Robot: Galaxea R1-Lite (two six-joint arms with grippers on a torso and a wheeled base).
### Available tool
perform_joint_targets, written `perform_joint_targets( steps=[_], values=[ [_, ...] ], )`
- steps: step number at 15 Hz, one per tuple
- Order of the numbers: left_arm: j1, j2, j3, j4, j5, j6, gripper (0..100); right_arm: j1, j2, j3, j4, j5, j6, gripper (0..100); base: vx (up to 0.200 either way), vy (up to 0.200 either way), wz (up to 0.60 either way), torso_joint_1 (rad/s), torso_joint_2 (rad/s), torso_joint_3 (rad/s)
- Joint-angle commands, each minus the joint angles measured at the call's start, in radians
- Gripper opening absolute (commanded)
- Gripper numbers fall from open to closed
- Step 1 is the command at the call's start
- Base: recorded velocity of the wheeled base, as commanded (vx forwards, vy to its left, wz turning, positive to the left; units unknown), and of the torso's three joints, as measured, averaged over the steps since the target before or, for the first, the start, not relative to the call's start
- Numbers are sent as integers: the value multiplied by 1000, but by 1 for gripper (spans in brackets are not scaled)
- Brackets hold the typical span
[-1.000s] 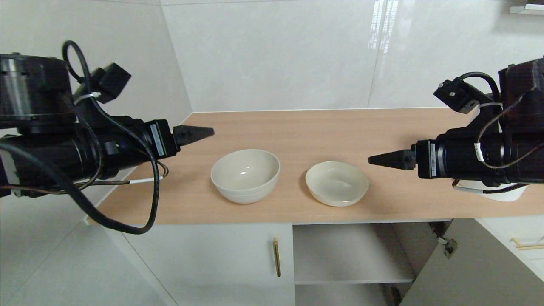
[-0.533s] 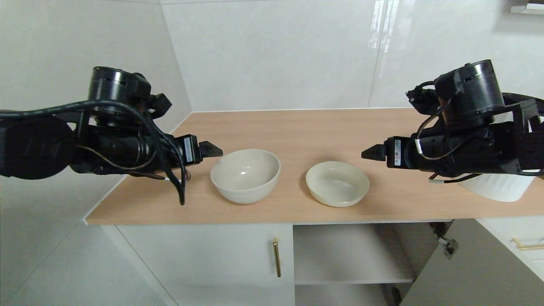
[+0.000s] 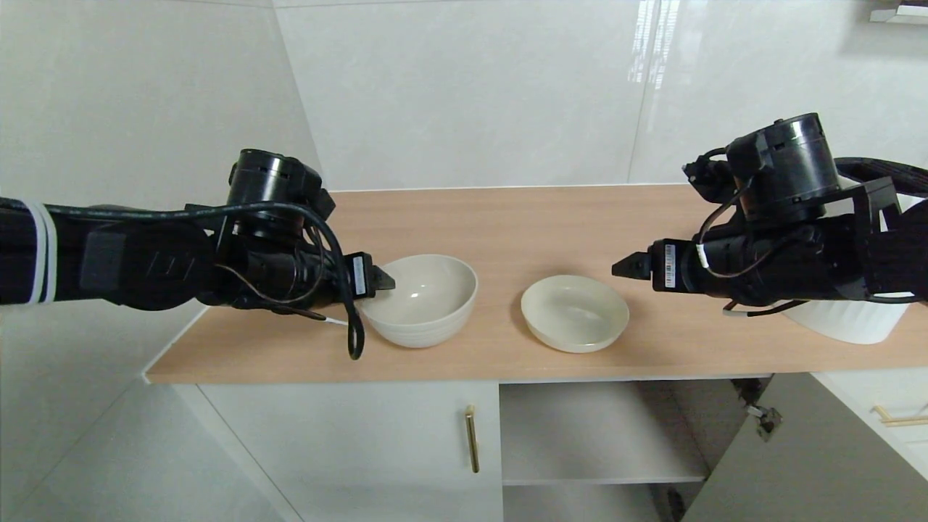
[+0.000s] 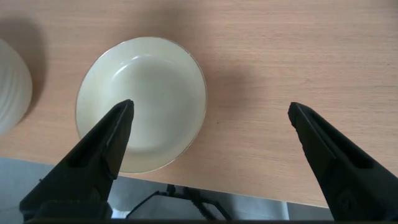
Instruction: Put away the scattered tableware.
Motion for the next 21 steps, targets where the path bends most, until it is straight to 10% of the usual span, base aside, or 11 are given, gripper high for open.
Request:
perform_joint_targets(
  steps=[1,17,18,21],
  values=[
    [-12,18,0,0,0,0,0,0,1,0,0,0,-2,100,0,0,0,0,0,0],
    [-20,-223,41,0,3,0,0,14,233,-63,-6,-107,21,100,0,0,0,0,0,0],
    [-20,-223,41,0,3,0,0,14,234,-64,-9,-109,22,0,0,0,0,0,0,0],
    [-20,-240,41,0,3,0,0,14,239,-66,-15,-104,24,0,0,0,0,0,0,0]
  ],
)
